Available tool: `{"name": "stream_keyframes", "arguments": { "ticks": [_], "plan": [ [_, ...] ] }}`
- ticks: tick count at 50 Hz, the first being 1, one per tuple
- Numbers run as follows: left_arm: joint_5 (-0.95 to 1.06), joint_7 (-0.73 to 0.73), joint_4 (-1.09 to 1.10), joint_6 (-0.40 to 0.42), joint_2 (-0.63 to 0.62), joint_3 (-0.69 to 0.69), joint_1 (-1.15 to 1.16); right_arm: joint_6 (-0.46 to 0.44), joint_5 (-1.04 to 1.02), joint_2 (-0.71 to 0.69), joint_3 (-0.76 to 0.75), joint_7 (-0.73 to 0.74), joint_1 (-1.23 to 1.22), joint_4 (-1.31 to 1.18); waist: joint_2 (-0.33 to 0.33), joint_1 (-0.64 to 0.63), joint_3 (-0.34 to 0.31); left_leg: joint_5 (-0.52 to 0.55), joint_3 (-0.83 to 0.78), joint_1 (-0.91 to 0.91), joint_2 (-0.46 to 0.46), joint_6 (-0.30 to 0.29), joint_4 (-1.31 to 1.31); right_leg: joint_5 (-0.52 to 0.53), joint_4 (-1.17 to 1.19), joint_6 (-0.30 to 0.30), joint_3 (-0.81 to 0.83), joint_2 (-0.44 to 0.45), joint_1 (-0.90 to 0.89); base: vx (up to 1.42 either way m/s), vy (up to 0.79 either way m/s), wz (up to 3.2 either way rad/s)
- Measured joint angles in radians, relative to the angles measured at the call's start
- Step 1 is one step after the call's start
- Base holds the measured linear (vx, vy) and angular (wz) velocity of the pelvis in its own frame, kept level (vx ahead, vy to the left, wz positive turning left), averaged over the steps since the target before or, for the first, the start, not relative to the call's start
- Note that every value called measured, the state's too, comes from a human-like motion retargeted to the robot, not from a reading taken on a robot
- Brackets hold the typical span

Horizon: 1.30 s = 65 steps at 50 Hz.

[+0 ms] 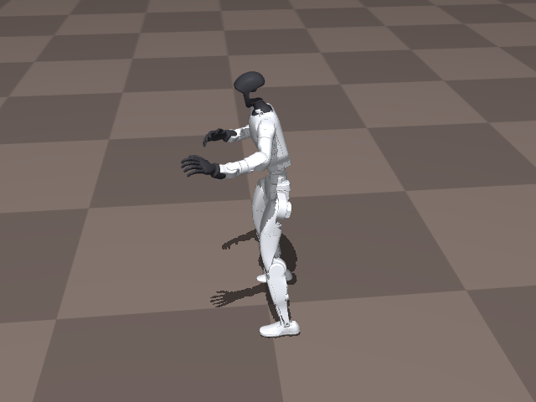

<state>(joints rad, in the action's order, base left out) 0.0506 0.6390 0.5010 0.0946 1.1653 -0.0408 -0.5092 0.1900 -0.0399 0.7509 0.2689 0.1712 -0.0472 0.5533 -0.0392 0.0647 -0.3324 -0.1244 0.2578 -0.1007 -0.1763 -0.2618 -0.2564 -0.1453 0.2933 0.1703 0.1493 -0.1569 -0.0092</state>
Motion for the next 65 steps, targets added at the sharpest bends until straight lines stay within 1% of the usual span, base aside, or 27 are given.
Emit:
{"name": "stream_keyframes", "arguments": {
  "ticks": [2, 5, 7, 8, 10, 11, 13, 15, 20, 23, 27, 31, 35, 40, 42, 43, 44, 46, 48, 50, 52, 53, 56, 58, 60, 62, 65],
  "plan": [
    [0.052, 0.013, 0.095, -0.015, -0.085, 0.158, 0.167, -0.006, -0.018, -0.007, 0.010, 0.009, -0.011, 0.001, 0.021, -0.059, -0.024, 0.006, 0.036, -0.019, 0.009, 0.004, 0.003, 0.004, -0.013, 0.002, 0.037, -0.004, 0.011, -0.01, 0.04, 0.95],
    [0.167, 0.021, 0.256, -0.031, -0.219, 0.334, 0.358, -0.020, -0.047, -0.027, 0.035, 0.021, -0.036, -0.005, 0.060, -0.151, -0.063, 0.019, 0.083, -0.045, 0.026, 0.015, 0.015, 0.009, -0.030, 0.006, 0.087, -0.013, 0.021, 0.00, 0.05, 0.88],
    [0.297, 0.020, 0.382, -0.031, -0.304, 0.419, 0.444, -0.036, -0.069, -0.042, 0.056, 0.048, -0.057, -0.012, 0.089, -0.216, -0.090, 0.030, 0.110, -0.061, 0.037, 0.023, 0.027, 0.012, -0.041, 0.009, 0.117, -0.020, 0.025, 0.01, 0.06, 0.82],
    [0.369, 0.022, 0.451, -0.030, -0.344, 0.458, 0.481, -0.050, -0.095, -0.048, 0.066, 0.097, -0.069, -0.017, 0.104, -0.249, -0.104, 0.036, 0.123, -0.069, 0.043, 0.027, 0.034, 0.014, -0.045, 0.010, 0.131, -0.023, 0.026, 0.02, 0.06, 0.80],
    [0.500, 0.007, 0.599, -0.032, -0.414, 0.532, 0.542, -0.046, -0.074, -0.055, 0.094, 0.071, -0.098, -0.018, 0.130, -0.311, -0.132, 0.049, 0.149, -0.087, 0.052, 0.031, 0.048, 0.019, -0.057, 0.015, 0.161, -0.027, 0.027, 0.02, 0.05, 0.80],
    [0.547, 0.001, 0.669, -0.035, -0.445, 0.565, 0.575, -0.050, -0.080, -0.054, 0.100, 0.101, -0.114, -0.017, 0.142, -0.339, -0.146, 0.054, 0.162, -0.097, 0.057, 0.032, 0.053, 0.021, -0.060, 0.016, 0.176, -0.029, 0.027, 0.02, 0.05, 0.81],
    [0.618, -0.021, 0.788, -0.044, -0.509, 0.617, 0.647, -0.045, -0.063, -0.047, 0.118, 0.109, -0.143, -0.012, 0.163, -0.390, -0.166, 0.065, 0.188, -0.123, 0.065, 0.030, 0.062, 0.024, -0.066, 0.019, 0.205, -0.031, 0.020, 0.02, 0.05, 0.81],
    [0.624, -0.058, 0.865, -0.056, -0.583, 0.659, 0.739, -0.026, -0.038, -0.036, 0.118, 0.114, -0.146, 0.004, 0.180, -0.434, -0.170, 0.047, 0.209, -0.180, 0.084, 0.010, 0.005, 0.005, -0.010, 0.019, 0.236, -0.042, -0.017, 0.03, 0.07, 0.79],
    [0.635, -0.074, 0.943, -0.074, -0.762, 0.703, 0.886, -0.008, -0.007, -0.009, 0.097, 0.135, -0.126, 0.021, 0.199, -0.513, -0.188, 0.031, 0.244, -0.282, 0.145, 0.000, -0.072, -0.030, 0.100, 0.027, 0.279, -0.093, -0.097, 0.00, 0.08, 0.66],
    [0.675, -0.073, 0.962, -0.081, -0.808, 0.715, 0.913, -0.009, -0.004, -0.012, 0.088, 0.150, -0.103, 0.016, 0.191, -0.528, -0.188, 0.036, 0.258, -0.318, 0.166, 0.000, -0.083, -0.045, 0.145, 0.023, 0.292, -0.113, -0.134, -0.04, 0.03, 0.46],
    [0.695, -0.071, 0.942, -0.080, -0.798, 0.712, 0.887, -0.009, -0.007, -0.026, 0.087, 0.156, -0.078, 0.013, 0.172, -0.512, -0.188, 0.040, 0.259, -0.347, 0.182, 0.000, -0.098, -0.068, 0.210, 0.013, 0.286, -0.137, -0.181, -0.07, -0.01, 0.15],
    [0.686, -0.068, 0.903, -0.079, -0.723, 0.687, 0.795, -0.008, 0.002, -0.029, 0.092, 0.143, -0.058, 0.024, 0.150, -0.458, -0.188, 0.037, 0.231, -0.367, 0.180, 0.000, -0.118, -0.092, 0.284, 0.000, 0.244, -0.152, -0.245, -0.12, -0.06, -0.32],
    [0.667, -0.060, 0.888, -0.092, -0.591, 0.643, 0.658, -0.011, 0.013, -0.017, 0.093, 0.128, -0.038, 0.040, 0.135, -0.379, -0.188, 0.026, 0.167, -0.377, 0.159, 0.000, -0.148, -0.111, 0.361, -0.009, 0.160, -0.152, -0.327, -0.16, -0.10, -0.89],
    [0.598, -0.048, 0.891, -0.116, -0.348, 0.553, 0.463, -0.018, 0.020, 0.007, 0.080, 0.124, -0.016, 0.041, 0.134, -0.234, -0.188, 0.004, 0.035, -0.349, 0.124, 0.000, -0.182, -0.119, 0.424, 0.003, 0.011, -0.134, -0.411, -0.13, -0.09, -1.38],
    [0.557, -0.046, 0.898, -0.125, -0.226, 0.499, 0.367, -0.022, 0.018, 0.019, 0.066, 0.131, -0.007, 0.037, 0.125, -0.169, -0.188, 0.001, -0.013, -0.315, 0.093, 0.000, -0.173, -0.111, 0.410, 0.004, -0.041, -0.103, -0.417, -0.13, -0.16, -1.63],
    [0.564, -0.033, 0.894, -0.123, -0.161, 0.458, 0.316, -0.033, 0.016, 0.024, 0.067, 0.131, -0.014, 0.032, 0.106, -0.139, -0.188, 0.022, -0.014, -0.278, 0.040, 0.000, -0.110, -0.094, 0.348, -0.017, -0.051, -0.049, -0.397, -0.15, -0.25, -1.69],
    [0.550, -0.030, 0.888, -0.125, -0.101, 0.421, 0.264, -0.036, 0.017, 0.032, 0.062, 0.134, -0.011, 0.028, 0.096, -0.103, -0.188, 0.026, -0.029, -0.252, 0.017, 0.000, -0.090, -0.086, 0.324, -0.022, -0.068, -0.025, -0.384, -0.12, -0.20, -1.58],
    [0.500, -0.039, 0.867, -0.131, 0.007, 0.338, 0.147, -0.033, 0.027, 0.056, 0.046, 0.137, 0.009, 0.021, 0.082, -0.020, -0.186, 0.016, -0.071, -0.210, 0.001, 0.000, -0.098, -0.080, 0.316, -0.017, -0.105, -0.007, -0.366, -0.02, -0.06, -1.24],
    [0.453, -0.055, 0.832, -0.135, 0.100, 0.204, -0.017, -0.033, 0.041, 0.084, 0.025, 0.136, 0.032, 0.015, 0.064, 0.064, -0.179, 0.004, -0.102, -0.171, -0.016, 0.000, -0.106, -0.075, 0.306, -0.012, -0.131, 0.012, -0.343, 0.04, -0.02, -0.96],
    [0.363, -0.087, 0.790, -0.135, 0.156, -0.005, -0.260, -0.019, 0.054, 0.104, -0.020, 0.135, 0.081, 0.013, 0.062, 0.145, -0.158, -0.027, -0.135, -0.165, -0.002, 0.000, -0.175, -0.089, 0.359, 0.013, -0.153, -0.003, -0.345, 0.09, 0.01, -0.72],
    [0.347, -0.067, 0.702, -0.128, 0.173, -0.285, -0.508, -0.034, 0.065, 0.132, -0.045, 0.124, 0.100, 0.001, 0.015, 0.204, -0.155, -0.014, -0.147, -0.096, -0.058, 0.000, -0.110, -0.059, 0.270, -0.008, -0.163, 0.055, -0.283, 0.08, -0.06, -0.90],
    [0.298, -0.065, 0.660, -0.127, 0.168, -0.435, -0.646, -0.032, 0.069, 0.137, -0.064, 0.119, 0.121, -0.001, 0.006, 0.232, -0.143, -0.016, -0.160, -0.078, -0.067, 0.000, -0.104, -0.054, 0.257, -0.005, -0.171, 0.064, -0.270, 0.11, -0.02, -0.82],
    [0.071, -0.079, 0.515, -0.121, 0.133, -0.840, -1.025, -0.019, 0.083, 0.136, -0.117, 0.093, 0.180, 0.001, -0.013, 0.307, -0.099, -0.015, -0.207, -0.022, -0.083, 0.000, -0.073, -0.035, 0.217, 0.009, -0.204, 0.083, -0.239, 0.14, 0.03, -0.73],
    [-0.152, -0.130, 0.408, -0.106, 0.092, -1.051, -1.247, 0.008, 0.096, 0.110, -0.151, 0.064, 0.227, 0.014, 0.002, 0.361, -0.031, -0.035, -0.245, -0.052, -0.050, 0.000, -0.127, -0.050, 0.271, 0.053, -0.231, 0.051, -0.283, 0.18, 0.12, -0.50],
    [-0.293, -0.157, 0.289, -0.075, 0.052, -1.188, -1.401, 0.021, 0.093, 0.096, -0.168, 0.044, 0.254, 0.020, -0.024, 0.398, -0.009, -0.050, -0.280, -0.020, -0.082, 0.000, -0.111, -0.039, 0.235, 0.064, -0.245, 0.082, -0.264, 0.17, 0.04, -0.82],
    [-0.273, -0.131, 0.167, -0.047, 0.027, -1.298, -1.532, 0.005, 0.098, 0.100, -0.164, 0.036, 0.241, 0.004, -0.054, 0.425, -0.015, 0.006, -0.324, 0.079, -0.093, 0.000, 0.022, 0.011, 0.123, 0.046, -0.291, 0.106, -0.205, 0.11, 0.04, -1.07],
    [-0.298, -0.121, 0.013, -0.017, -0.031, -1.359, -1.642, 0.000, 0.093, 0.080, -0.158, 0.019, 0.241, -0.012, -0.092, 0.464, 0.001, 0.017, -0.376, 0.127, -0.105, 0.000, 0.067, 0.038, 0.067, 0.051, -0.328, 0.123, -0.180, 0.13, 0.07, -0.75]
  ]
}}
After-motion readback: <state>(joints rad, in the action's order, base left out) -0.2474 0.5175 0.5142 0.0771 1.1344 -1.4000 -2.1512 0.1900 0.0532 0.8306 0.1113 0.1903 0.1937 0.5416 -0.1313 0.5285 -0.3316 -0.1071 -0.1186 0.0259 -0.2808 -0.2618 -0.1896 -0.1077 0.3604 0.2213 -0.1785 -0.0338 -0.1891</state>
